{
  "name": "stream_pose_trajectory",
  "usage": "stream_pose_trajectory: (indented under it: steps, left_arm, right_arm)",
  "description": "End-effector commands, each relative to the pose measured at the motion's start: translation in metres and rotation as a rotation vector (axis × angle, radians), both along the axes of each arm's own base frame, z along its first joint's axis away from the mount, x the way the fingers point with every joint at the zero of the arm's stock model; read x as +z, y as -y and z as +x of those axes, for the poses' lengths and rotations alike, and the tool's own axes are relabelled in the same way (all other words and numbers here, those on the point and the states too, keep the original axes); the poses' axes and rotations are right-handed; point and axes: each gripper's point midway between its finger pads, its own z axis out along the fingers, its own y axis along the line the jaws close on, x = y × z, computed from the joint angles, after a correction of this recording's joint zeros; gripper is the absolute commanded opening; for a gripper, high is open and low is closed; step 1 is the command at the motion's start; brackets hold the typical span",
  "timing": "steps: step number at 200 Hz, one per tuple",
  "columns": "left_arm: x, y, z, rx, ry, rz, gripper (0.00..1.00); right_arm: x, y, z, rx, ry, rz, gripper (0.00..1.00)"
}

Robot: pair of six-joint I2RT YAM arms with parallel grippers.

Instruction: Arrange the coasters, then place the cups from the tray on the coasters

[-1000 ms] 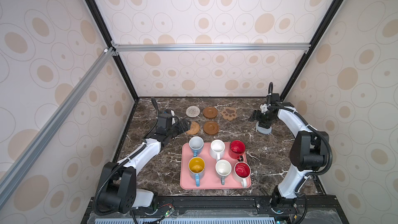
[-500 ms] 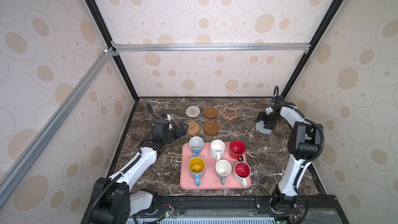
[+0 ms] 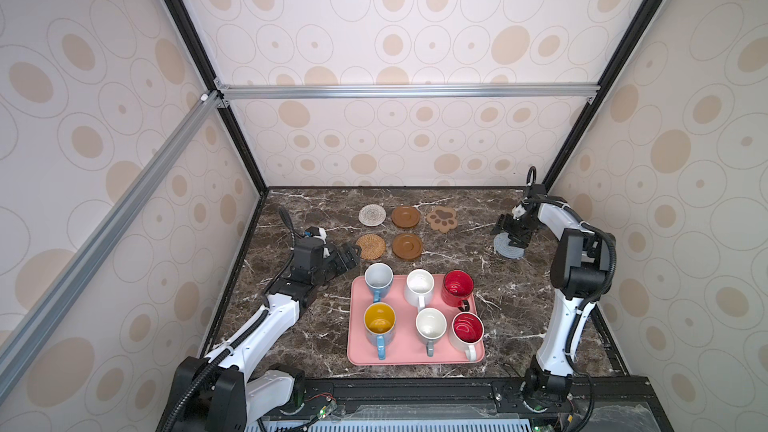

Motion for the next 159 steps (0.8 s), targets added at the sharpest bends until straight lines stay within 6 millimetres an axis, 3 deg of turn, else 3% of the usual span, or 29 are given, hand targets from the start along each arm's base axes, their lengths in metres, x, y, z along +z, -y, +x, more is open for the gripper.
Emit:
stream_pose_trajectory:
  steps: [1,69,159]
  left_arm:
    - [0.006,-0.001,0.002,0.017,0.022,-0.015,1.0]
    - [0.006,0.002,0.004,0.008,0.022,-0.022,1.0]
    - [0.003,0.005,0.007,-0.005,0.013,-0.025,1.0]
  right_arm:
    - [-0.003,0.003,0.005,0.012,-0.003,0.009,0.77]
    - [-0.023,0.005,0.005,0.0,-0.046,0.035,0.78]
    - [-0.039,-0.008,-0.024,-0.001,-0.108,0.095,0.78]
